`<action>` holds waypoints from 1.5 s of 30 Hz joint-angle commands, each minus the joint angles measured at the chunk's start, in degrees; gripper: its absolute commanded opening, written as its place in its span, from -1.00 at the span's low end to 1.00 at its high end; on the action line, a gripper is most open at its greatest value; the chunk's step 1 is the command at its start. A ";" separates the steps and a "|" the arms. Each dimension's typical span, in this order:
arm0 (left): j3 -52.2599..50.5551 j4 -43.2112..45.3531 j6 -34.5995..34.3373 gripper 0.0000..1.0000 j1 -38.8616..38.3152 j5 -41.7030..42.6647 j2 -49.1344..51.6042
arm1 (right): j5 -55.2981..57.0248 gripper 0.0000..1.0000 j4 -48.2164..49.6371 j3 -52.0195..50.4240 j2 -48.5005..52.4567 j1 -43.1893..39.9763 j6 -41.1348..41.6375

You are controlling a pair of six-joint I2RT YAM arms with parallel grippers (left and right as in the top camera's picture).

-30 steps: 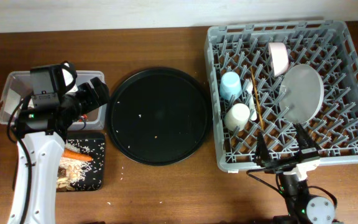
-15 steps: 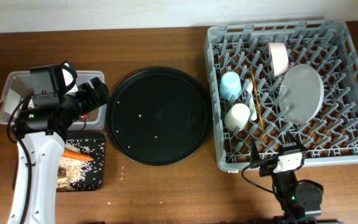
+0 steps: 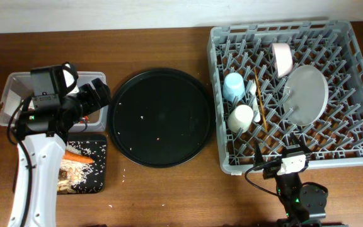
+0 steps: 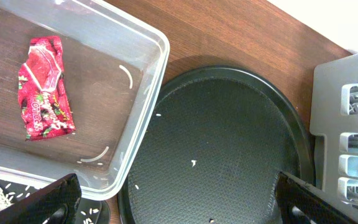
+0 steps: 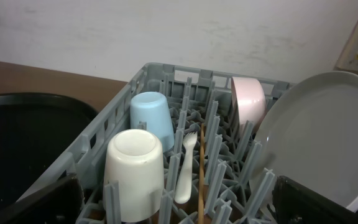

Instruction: Sort waste into correct bins and load items into the dishwasher rack

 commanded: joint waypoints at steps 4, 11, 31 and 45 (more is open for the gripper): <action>0.02 -1.29 0.59 0.98 -0.22 3.15 -1.03 | 0.28 0.97 -0.39 -0.31 -0.42 0.24 -0.35; -21.05 1.16 0.24 0.98 -2.56 3.65 -38.73 | 0.26 0.97 -0.39 -0.31 -0.42 0.24 -0.35; -69.46 37.44 25.33 0.98 -10.21 -10.56 -78.25 | 0.26 0.97 -0.39 -0.31 -0.42 0.24 -0.37; -69.46 37.44 22.21 0.98 -6.12 -10.51 -78.23 | 0.28 0.97 -0.39 -0.31 -0.42 0.24 -0.35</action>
